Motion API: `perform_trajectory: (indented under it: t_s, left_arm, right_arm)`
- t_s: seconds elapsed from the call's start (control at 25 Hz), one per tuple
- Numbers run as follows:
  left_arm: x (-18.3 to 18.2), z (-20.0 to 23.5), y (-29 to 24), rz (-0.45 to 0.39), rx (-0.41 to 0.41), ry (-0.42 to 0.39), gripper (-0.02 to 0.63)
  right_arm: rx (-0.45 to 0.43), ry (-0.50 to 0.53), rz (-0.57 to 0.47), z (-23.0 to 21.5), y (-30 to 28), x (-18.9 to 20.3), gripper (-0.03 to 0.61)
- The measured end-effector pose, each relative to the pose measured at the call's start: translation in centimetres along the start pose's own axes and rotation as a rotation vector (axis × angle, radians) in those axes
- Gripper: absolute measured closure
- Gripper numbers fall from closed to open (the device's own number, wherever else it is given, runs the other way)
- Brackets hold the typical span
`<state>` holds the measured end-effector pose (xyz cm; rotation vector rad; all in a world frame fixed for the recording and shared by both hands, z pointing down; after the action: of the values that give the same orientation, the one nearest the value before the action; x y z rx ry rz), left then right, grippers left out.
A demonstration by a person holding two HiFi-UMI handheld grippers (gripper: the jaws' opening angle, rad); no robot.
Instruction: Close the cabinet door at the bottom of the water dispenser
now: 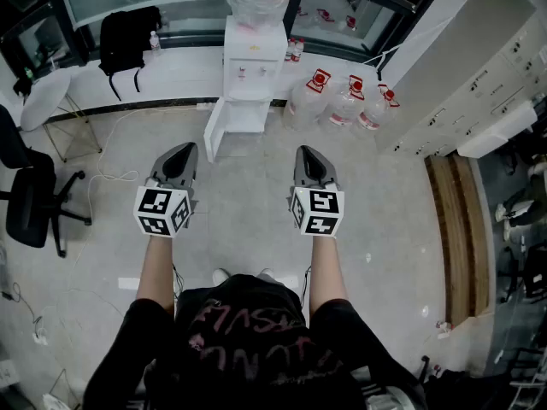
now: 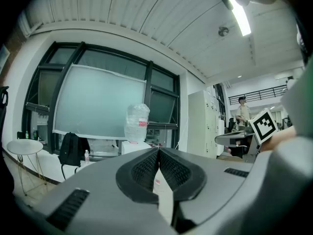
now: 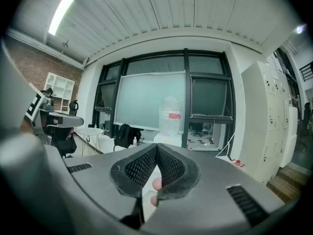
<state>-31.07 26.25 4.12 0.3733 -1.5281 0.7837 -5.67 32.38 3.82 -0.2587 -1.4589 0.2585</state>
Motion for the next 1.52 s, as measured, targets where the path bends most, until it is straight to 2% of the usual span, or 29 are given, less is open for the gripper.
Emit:
perform_trajectory:
  t_s: [0.48,0.8,1.12,1.52]
  left_arm:
    - [0.8,1.8,-0.7,0.016,0.02,0.003,0.598]
    - [2.7,3.1,-3.7,0.059,0.043,0.015,0.598]
    - [3.8,5.6,-12.2,0.109,0.03,0.031,0.598]
    - [3.9,11.0,-26.8,0.204,-0.074,0.085,0.598]
  right_arm:
    - [-0.007,-0.002,-0.001,1.9,-1.5,0.5,0.566]
    - [-0.006,-0.011,0.036,1.0,-4.6,2.0,0.565]
    - [-0.024,-0.028,0.077,-3.0,-13.2,3.4,0.565]
    - [-0.097,-0.023,0.097,-10.9,-29.6,1.5,0.565]
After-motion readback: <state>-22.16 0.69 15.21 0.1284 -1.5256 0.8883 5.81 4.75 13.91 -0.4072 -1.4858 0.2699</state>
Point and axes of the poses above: the fingertips, and each gripper's own axes: y backward along the fingers, z to its left, x out of its underside, the point moved 3 cm from there along y, backward along the fingers, and after that the axes turned 9 degrees about z, right-handed, at the moved point
